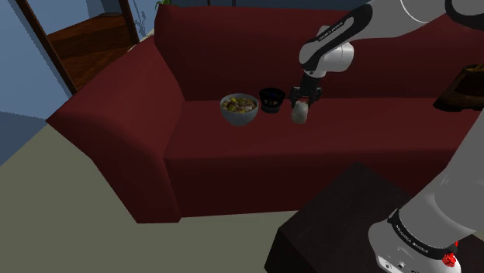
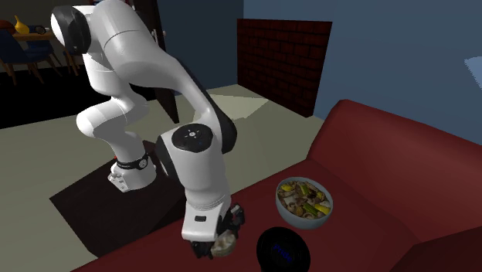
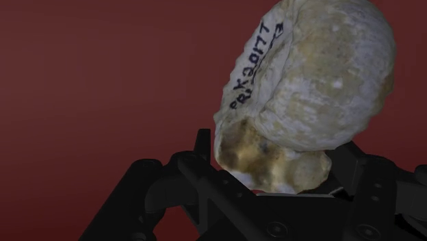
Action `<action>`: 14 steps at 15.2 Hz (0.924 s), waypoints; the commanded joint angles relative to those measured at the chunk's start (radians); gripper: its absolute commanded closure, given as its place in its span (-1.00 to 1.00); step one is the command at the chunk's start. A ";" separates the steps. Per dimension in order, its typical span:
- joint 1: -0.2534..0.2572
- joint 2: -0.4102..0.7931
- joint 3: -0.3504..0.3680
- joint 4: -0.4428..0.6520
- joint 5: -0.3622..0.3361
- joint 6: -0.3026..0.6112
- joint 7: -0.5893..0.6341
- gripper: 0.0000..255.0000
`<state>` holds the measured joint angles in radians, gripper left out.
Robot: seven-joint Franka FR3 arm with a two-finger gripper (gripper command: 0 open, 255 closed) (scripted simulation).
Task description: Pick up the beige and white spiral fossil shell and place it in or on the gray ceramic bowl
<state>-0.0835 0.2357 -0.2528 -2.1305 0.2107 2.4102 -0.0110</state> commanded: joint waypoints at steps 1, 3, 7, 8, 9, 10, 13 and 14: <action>0.002 -0.017 -0.003 0.007 -0.010 -0.022 0.009 1.00; 0.004 -0.034 -0.006 0.014 -0.020 -0.046 0.017 1.00; 0.007 -0.067 -0.011 0.031 -0.039 -0.093 0.032 1.00; 0.008 -0.074 -0.012 0.035 -0.043 -0.105 0.036 1.00; 0.008 -0.082 -0.013 0.040 -0.047 -0.117 0.039 1.00; 0.009 -0.089 -0.014 0.046 -0.051 -0.129 0.043 1.00; 0.010 -0.110 -0.016 0.062 -0.062 -0.165 0.053 1.00; 0.011 -0.117 -0.017 0.069 -0.066 -0.177 0.056 1.00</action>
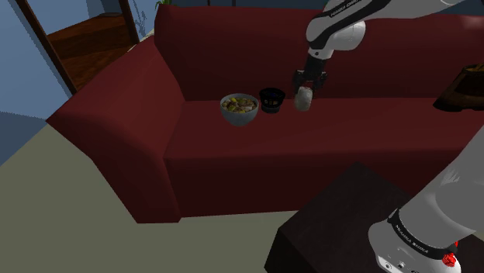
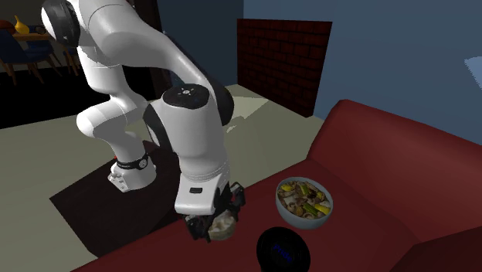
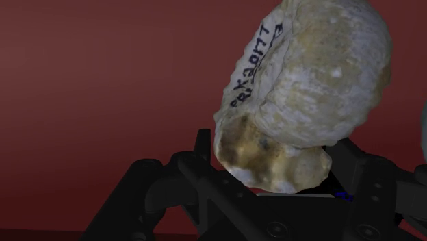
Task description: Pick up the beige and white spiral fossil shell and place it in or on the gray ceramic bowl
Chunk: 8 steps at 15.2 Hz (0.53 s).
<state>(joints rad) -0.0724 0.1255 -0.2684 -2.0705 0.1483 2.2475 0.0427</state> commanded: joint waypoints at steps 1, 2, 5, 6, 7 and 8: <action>0.000 -0.013 -0.002 0.015 -0.007 -0.027 0.005 1.00; 0.000 -0.019 -0.002 0.021 -0.010 -0.039 0.008 1.00; 0.001 -0.036 -0.003 0.042 -0.019 -0.076 0.016 1.00; 0.001 -0.042 -0.004 0.050 -0.022 -0.088 0.019 1.00; 0.002 -0.047 -0.004 0.057 -0.025 -0.101 0.022 1.00; 0.002 -0.052 -0.004 0.065 -0.027 -0.113 0.024 1.00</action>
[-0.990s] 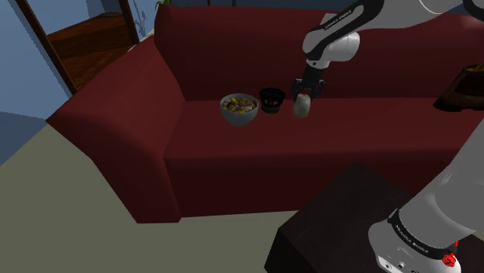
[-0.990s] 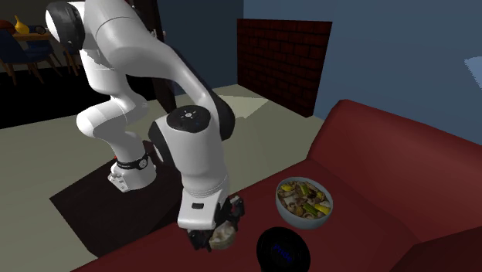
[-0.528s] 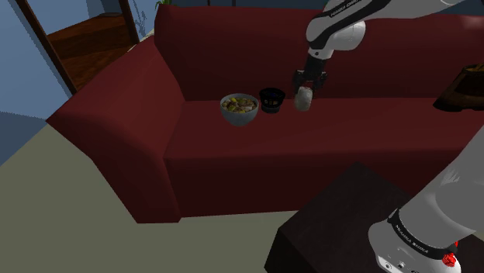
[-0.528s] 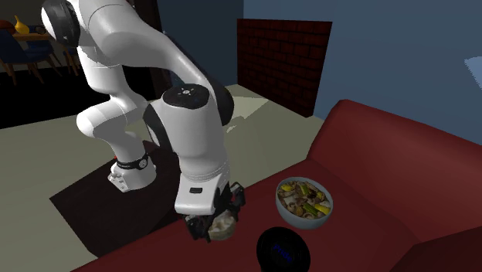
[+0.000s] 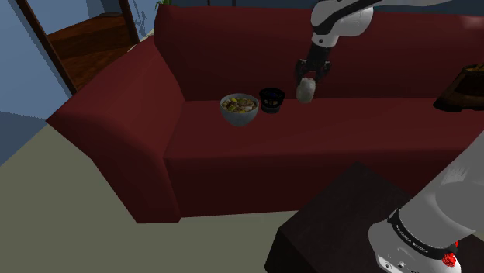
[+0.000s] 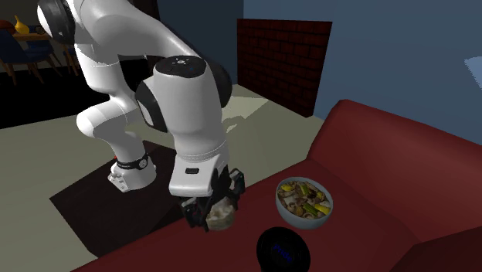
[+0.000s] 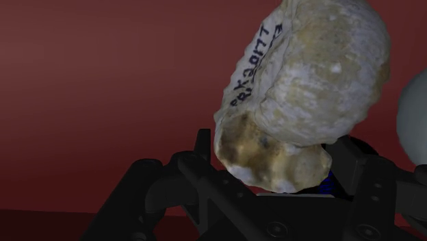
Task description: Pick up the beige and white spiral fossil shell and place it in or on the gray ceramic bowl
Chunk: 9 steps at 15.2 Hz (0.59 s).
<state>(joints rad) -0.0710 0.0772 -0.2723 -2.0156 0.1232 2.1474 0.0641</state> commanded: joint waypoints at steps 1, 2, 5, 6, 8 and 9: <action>0.000 -0.008 0.000 0.018 -0.005 -0.026 0.005 1.00; 0.001 -0.013 0.000 0.027 -0.007 -0.038 0.007 1.00; 0.001 -0.025 -0.001 0.053 -0.013 -0.076 0.014 1.00; 0.001 -0.029 -0.001 0.062 -0.015 -0.089 0.016 1.00; 0.011 -0.014 0.009 0.083 -0.013 -0.094 0.035 1.00; 0.021 0.002 0.018 0.104 -0.010 -0.097 0.055 1.00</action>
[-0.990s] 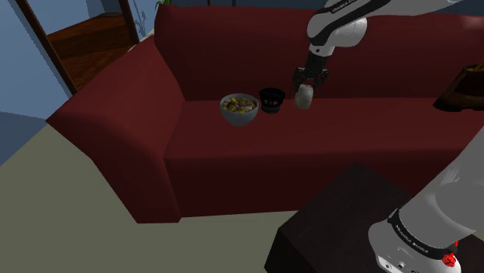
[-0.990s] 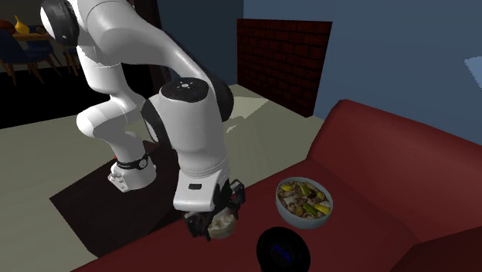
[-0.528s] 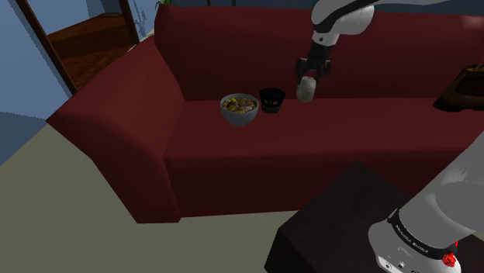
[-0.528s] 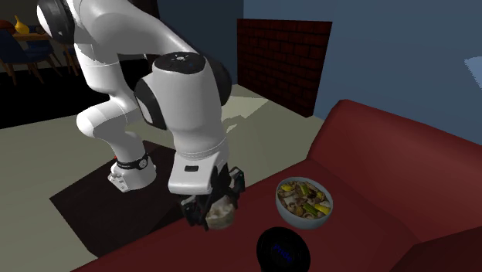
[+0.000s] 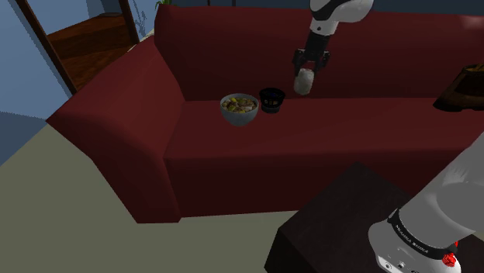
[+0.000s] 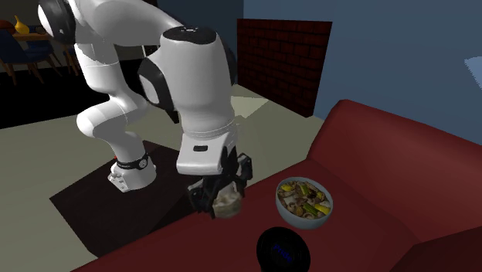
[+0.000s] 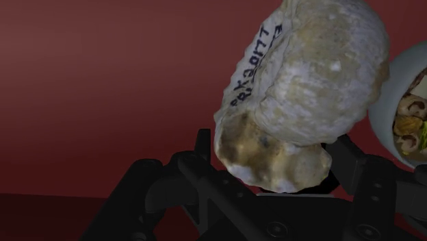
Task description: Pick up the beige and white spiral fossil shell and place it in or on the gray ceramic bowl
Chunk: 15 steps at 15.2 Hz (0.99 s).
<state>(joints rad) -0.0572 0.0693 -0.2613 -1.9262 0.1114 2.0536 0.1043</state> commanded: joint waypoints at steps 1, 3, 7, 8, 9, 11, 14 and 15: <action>0.017 0.028 0.016 0.037 0.004 -0.008 0.033 1.00; 0.037 0.064 0.033 0.086 0.008 -0.017 0.070 1.00; 0.074 0.147 0.064 0.200 0.014 -0.043 0.142 1.00; 0.083 0.170 0.071 0.232 0.015 -0.052 0.159 1.00; 0.092 0.194 0.077 0.266 0.016 -0.061 0.176 1.00; 0.108 0.244 0.090 0.339 0.018 -0.082 0.210 1.00; 0.133 0.328 0.107 0.466 0.019 -0.121 0.260 1.00; 0.140 0.359 0.112 0.513 0.020 -0.137 0.276 1.00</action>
<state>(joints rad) 0.0768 0.3948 -0.1543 -1.4627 0.1301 1.9318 0.3649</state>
